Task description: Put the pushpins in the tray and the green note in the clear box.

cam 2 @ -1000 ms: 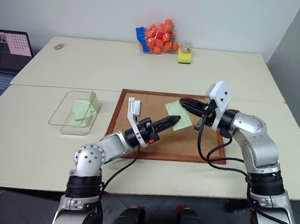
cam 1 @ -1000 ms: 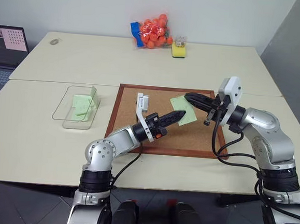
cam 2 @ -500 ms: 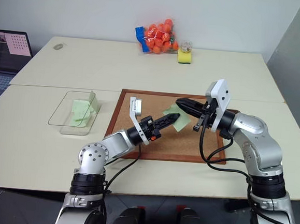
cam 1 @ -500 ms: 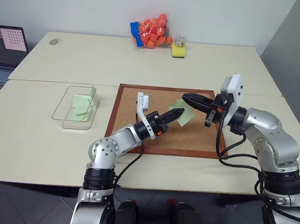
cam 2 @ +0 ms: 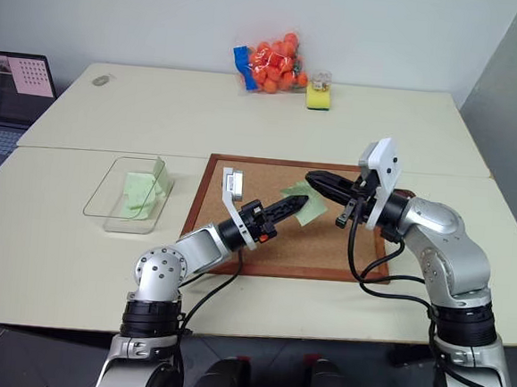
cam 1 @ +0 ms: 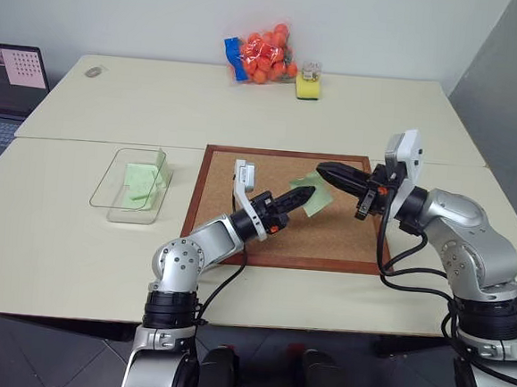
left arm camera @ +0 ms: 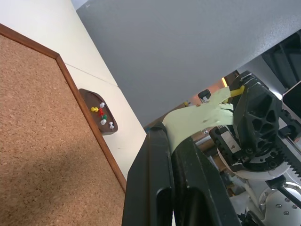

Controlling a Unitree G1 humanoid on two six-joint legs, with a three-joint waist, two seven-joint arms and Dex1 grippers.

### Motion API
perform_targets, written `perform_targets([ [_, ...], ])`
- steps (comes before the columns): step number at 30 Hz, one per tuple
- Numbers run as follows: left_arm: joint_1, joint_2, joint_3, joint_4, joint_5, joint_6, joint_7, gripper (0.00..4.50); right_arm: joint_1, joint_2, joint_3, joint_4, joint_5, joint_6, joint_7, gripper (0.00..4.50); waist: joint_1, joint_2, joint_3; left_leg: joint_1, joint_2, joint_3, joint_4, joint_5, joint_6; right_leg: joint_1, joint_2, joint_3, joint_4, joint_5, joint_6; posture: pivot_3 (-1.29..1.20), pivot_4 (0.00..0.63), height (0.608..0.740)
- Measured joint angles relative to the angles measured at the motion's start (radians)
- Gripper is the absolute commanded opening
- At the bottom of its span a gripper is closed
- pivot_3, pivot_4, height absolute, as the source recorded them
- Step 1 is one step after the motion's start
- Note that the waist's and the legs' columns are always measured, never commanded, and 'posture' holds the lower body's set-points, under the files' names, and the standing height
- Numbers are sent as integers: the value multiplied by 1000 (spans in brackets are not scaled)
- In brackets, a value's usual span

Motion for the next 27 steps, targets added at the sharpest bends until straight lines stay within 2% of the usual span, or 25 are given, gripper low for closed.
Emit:
perform_targets([
  [18,15,-10,30,-1,0,-17,41,49,38,-12,-24,-4,13,-7,-9,0,0,0,0,0,0,0,0,0,0,0,0,0,0,0,0,0,150,740],
  [22,19,-11,30,-5,0,-23,44,49,37,-15,-23,39,-82,-61,-69,0,0,0,0,0,0,0,0,0,0,0,0,0,-1,0,0,0,150,740],
  [27,26,-16,33,-7,0,-28,51,49,30,6,-26,187,-235,-136,-229,0,0,0,0,0,0,1,0,0,0,0,0,1,-1,0,0,0,150,740],
])
